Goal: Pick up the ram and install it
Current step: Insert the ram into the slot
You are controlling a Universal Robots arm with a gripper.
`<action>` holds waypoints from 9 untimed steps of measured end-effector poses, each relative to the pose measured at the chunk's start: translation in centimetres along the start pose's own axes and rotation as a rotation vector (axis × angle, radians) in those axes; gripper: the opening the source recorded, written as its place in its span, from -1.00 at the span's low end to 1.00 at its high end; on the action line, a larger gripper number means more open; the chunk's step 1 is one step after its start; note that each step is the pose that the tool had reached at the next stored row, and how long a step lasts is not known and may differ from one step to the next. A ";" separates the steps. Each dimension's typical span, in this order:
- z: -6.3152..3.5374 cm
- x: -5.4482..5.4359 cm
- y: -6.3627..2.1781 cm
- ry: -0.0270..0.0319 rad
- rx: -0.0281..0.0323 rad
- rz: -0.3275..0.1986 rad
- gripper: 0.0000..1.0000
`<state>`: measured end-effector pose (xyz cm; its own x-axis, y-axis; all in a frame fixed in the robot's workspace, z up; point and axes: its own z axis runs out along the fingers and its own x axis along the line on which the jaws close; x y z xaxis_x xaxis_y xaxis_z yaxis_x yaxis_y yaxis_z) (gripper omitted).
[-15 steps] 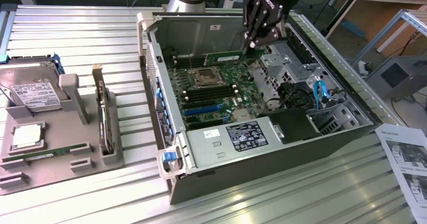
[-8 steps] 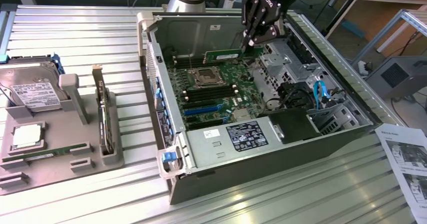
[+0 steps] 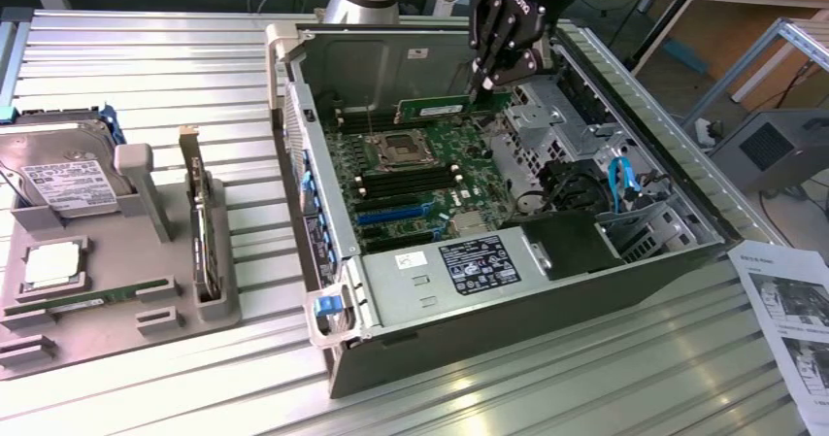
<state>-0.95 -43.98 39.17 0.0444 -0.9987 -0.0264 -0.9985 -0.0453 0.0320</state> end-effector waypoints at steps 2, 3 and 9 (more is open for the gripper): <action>0.10 0.0 0.00 -0.0003 0.0001 0.000 -0.75; 0.22 0.0 -0.01 -0.0003 0.0001 0.000 -0.75; 1.33 0.0 -0.04 -0.0002 0.0011 0.000 -0.75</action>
<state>-0.95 -43.98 37.84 0.0445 -0.9987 -0.0266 -0.9985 -0.0453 0.0310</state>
